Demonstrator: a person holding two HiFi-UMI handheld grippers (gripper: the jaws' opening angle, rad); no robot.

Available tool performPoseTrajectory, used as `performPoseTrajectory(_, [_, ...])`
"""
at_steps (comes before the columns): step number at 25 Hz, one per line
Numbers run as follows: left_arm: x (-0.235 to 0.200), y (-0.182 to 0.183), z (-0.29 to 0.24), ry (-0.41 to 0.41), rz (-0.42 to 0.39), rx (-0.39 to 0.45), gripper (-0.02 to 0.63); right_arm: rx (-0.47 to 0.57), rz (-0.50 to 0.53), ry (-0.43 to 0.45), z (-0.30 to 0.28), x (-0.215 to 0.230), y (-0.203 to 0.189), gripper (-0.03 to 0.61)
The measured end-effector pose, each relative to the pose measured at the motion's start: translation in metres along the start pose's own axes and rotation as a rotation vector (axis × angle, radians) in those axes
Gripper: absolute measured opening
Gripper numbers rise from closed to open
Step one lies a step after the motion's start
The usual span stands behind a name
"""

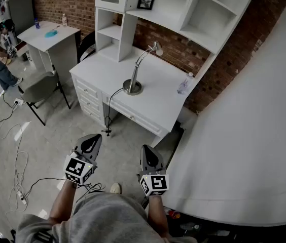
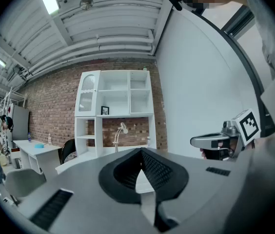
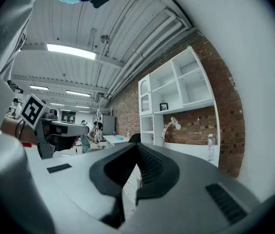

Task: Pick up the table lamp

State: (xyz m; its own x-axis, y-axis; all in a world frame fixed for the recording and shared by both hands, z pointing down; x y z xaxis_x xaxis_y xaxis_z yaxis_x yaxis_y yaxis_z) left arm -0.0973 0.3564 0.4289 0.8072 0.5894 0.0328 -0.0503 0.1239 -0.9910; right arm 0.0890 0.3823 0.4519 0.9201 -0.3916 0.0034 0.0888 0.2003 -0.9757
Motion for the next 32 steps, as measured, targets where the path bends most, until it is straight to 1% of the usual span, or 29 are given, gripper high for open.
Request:
performPoseTrajectory(5, [-0.004, -0.001, 0.000, 0.002, 0.001, -0.001, 0.003, -0.001, -0.001, 0.006, -0.004, -0.004, 0.000, 0.023])
performPoseTrajectory(8, [-0.003, -0.004, -0.001, 0.003, 0.002, 0.000, 0.003, -0.003, -0.002, 0.000, -0.004, -0.001, -0.003, 0.023])
performPoseTrajectory(11, [-0.004, -0.007, -0.004, 0.002, 0.005, -0.007, 0.003, 0.002, -0.025, -0.003, -0.005, 0.002, -0.004, 0.023])
performPoseTrajectory(21, [-0.011, -0.009, -0.017, 0.026, 0.010, -0.008, 0.003, -0.026, -0.043, 0.006, -0.014, 0.014, -0.016, 0.023])
performPoseTrajectory(27, [-0.027, -0.013, -0.039, 0.031, 0.004, -0.006, 0.003, -0.016, -0.042, 0.011, -0.036, 0.026, -0.021, 0.023])
performPoseTrajectory(32, [-0.045, -0.021, -0.074, 0.015, 0.009, 0.001, 0.003, -0.012, -0.030, 0.005, -0.069, 0.046, -0.028, 0.023])
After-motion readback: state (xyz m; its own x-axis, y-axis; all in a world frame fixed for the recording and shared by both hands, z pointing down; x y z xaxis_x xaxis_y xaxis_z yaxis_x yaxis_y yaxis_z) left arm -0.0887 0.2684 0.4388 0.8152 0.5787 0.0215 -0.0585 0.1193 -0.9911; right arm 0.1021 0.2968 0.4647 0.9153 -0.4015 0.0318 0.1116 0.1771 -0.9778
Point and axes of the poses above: the fingertips, and each gripper's own axes: z backward along the fingers, x to its right, y out of its top, the point moved 1 cm from there along z, backward along the fingers, and after that the axes turned 13 degrees about x, right-handed, at the moved point
